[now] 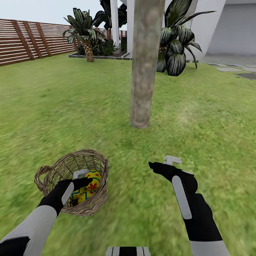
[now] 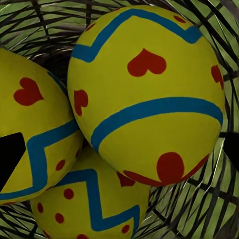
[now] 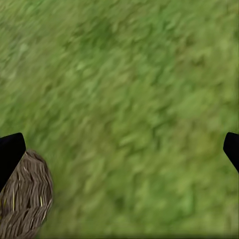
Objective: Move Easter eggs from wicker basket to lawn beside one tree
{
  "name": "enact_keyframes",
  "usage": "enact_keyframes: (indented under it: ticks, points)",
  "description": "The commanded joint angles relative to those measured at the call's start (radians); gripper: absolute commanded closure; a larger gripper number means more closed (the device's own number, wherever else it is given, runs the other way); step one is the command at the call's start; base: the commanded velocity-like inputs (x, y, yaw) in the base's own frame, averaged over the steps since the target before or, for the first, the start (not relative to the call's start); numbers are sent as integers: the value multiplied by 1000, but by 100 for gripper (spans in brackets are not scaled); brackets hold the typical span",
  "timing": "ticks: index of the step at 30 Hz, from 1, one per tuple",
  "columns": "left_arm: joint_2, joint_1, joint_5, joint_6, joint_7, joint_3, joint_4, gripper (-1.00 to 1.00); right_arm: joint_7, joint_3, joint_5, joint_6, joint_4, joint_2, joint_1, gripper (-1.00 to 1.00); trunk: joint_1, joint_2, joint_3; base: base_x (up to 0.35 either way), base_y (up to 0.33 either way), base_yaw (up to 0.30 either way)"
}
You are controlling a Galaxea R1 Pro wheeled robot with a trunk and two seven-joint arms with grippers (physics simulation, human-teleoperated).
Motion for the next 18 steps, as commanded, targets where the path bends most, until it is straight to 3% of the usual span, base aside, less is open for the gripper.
enact_keyframes:
  ticks: [1, 13, 18]
  points:
    - [0, 0, 3, 7, -3, 4, -1, -100, -10, 1, -11, 3, -1, 0, -1, -100, 0, 0, -1, 0, 0, 0]
    - [-1, 0, 3, 6, 4, 6, -2, -100, -10, 1, -11, 3, 0, 0, -1, -100, 0, 0, -1, 0, 0, 0]
    - [-4, 0, 3, -3, 4, 8, -47, -100, -10, 1, -11, 3, 1, 1, -1, -100, 0, 0, -1, 0, 0, 0]
